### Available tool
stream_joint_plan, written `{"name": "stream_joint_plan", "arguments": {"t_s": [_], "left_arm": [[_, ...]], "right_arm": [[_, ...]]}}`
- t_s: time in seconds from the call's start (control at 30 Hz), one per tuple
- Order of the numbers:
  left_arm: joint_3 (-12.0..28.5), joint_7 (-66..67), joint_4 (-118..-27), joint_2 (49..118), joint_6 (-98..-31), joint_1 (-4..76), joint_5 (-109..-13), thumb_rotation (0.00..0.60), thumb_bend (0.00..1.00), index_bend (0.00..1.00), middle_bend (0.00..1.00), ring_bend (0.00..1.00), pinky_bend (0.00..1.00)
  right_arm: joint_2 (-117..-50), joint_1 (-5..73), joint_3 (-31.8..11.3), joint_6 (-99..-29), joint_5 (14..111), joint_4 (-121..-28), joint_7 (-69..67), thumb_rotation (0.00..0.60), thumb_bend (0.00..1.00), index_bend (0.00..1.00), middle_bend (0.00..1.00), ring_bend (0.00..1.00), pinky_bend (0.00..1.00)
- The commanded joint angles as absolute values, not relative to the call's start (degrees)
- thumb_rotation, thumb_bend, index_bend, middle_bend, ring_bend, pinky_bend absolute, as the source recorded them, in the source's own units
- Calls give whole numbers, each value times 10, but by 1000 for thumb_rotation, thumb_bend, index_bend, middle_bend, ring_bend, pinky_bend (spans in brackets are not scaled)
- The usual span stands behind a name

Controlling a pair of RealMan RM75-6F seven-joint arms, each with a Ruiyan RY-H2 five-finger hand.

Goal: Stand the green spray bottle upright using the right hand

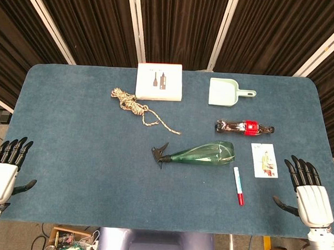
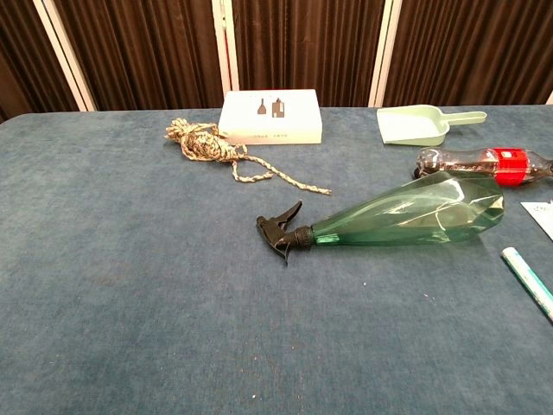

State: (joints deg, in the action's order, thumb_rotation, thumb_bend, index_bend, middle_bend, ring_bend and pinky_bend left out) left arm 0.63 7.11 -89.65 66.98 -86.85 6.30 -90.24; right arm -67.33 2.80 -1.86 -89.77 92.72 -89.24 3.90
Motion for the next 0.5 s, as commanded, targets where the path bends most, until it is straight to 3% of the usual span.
{"name": "stream_joint_plan", "arguments": {"t_s": [0.03,0.5], "left_arm": [[6,71,-896,670,-868,63,-903,600,11,13,0,0,0],[9,74,-905,669,-871,61,-900,600,11,13,0,0,0]], "right_arm": [[-673,29,-18,-895,926,-893,41,600,194,0,0,0,76],[-686,40,-8,-876,947,-902,68,600,194,0,0,0,75]]}}
